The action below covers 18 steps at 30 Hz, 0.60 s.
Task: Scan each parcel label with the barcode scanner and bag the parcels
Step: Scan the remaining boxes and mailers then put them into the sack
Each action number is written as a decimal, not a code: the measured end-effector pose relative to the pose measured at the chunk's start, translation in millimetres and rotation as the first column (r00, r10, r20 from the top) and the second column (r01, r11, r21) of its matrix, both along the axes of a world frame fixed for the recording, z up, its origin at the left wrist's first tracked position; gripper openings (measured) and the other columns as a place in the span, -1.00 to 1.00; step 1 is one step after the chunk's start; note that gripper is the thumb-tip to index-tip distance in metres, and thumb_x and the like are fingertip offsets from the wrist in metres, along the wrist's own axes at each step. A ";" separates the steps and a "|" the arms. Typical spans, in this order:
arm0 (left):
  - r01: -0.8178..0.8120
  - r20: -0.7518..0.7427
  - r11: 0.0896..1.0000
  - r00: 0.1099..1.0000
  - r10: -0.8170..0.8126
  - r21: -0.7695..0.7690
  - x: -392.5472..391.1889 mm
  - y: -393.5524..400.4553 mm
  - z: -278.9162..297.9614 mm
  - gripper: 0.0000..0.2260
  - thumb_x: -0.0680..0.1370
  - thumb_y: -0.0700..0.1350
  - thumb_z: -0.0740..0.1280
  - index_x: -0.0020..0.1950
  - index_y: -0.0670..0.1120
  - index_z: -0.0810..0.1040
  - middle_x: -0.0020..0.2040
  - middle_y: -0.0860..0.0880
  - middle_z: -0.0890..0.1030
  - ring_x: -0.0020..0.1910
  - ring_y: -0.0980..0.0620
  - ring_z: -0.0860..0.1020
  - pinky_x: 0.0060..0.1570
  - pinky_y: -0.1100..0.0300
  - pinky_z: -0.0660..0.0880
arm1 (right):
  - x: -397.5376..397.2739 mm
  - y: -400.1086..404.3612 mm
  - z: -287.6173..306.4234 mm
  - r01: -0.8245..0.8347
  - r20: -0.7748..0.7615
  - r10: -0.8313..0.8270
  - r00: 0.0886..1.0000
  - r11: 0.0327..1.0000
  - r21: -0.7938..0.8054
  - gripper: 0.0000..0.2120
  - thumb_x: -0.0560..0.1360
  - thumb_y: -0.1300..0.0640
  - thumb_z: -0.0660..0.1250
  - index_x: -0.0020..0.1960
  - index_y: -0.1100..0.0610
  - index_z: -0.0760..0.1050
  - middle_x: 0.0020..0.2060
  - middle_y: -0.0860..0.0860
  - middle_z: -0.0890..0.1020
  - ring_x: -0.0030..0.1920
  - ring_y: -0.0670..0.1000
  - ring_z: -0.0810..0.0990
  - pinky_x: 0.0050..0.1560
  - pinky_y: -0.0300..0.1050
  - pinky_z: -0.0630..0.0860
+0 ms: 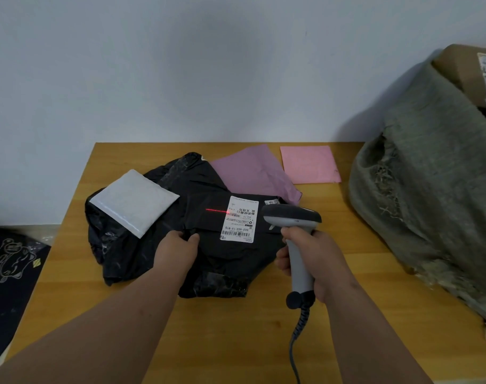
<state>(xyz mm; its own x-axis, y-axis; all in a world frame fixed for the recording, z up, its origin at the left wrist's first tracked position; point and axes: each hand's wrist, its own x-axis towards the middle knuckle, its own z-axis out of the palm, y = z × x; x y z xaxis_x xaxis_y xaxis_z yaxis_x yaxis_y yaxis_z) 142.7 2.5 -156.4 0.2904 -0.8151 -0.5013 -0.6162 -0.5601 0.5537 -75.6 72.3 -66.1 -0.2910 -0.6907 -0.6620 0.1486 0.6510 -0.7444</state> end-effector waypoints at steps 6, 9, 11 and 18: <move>-0.006 0.000 1.000 1.000 0.006 0.011 0.2 0.1 1.0 -0.54 0.59 0.03 0.30 0.40 -0.20 0.43 0.27 -0.21 0.53 0.24 -0.19 0.49 0.04 0.10 0.38 | -0.9 -0.2 -1.7 -0.004 -0.007 0.004 1.000 1.000 -0.001 -0.83 0.53 0.13 0.38 -0.02 0.25 0.56 -0.35 0.14 0.66 -0.37 0.07 0.65 -0.28 -0.04 0.58; -0.017 0.004 1.000 1.000 0.017 0.012 -1.6 -0.2 2.2 -0.53 0.58 0.02 0.31 0.41 -0.20 0.42 0.29 -0.21 0.52 0.25 -0.20 0.48 0.04 0.11 0.37 | -1.2 -0.3 -2.3 -0.006 -0.001 0.006 1.000 1.000 -0.002 -0.83 0.53 0.13 0.38 -0.02 0.25 0.55 -0.35 0.14 0.65 -0.37 0.08 0.65 -0.27 -0.04 0.57; -0.020 0.007 1.000 1.000 0.020 0.017 -2.2 0.0 2.4 -0.52 0.58 0.01 0.32 0.42 -0.21 0.40 0.30 -0.21 0.51 0.26 -0.20 0.48 0.05 0.11 0.37 | -1.3 -0.2 -2.9 -0.006 0.002 0.006 1.000 1.000 0.001 -0.83 0.53 0.13 0.38 -0.02 0.25 0.55 -0.36 0.13 0.65 -0.37 0.08 0.65 -0.28 -0.05 0.57; -0.030 0.008 0.999 1.000 0.030 0.030 -6.2 1.2 7.1 -0.59 0.56 -0.10 0.37 0.36 -0.24 0.45 0.23 -0.23 0.54 0.22 -0.21 0.50 0.03 0.13 0.37 | -2.4 1.6 -3.1 -0.010 -0.002 0.010 1.000 1.000 -0.002 -0.81 0.53 0.12 0.38 -0.02 0.26 0.56 -0.36 0.13 0.65 -0.38 0.06 0.65 -0.33 -0.09 0.56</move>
<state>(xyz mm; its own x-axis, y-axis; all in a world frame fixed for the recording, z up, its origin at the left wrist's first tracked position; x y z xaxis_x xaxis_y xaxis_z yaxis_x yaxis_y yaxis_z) 136.5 3.7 -149.3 0.3179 -0.7906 -0.5233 -0.6031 -0.5945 0.5319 -78.0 73.9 -69.2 -0.2849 -0.6947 -0.6605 0.1407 0.6513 -0.7457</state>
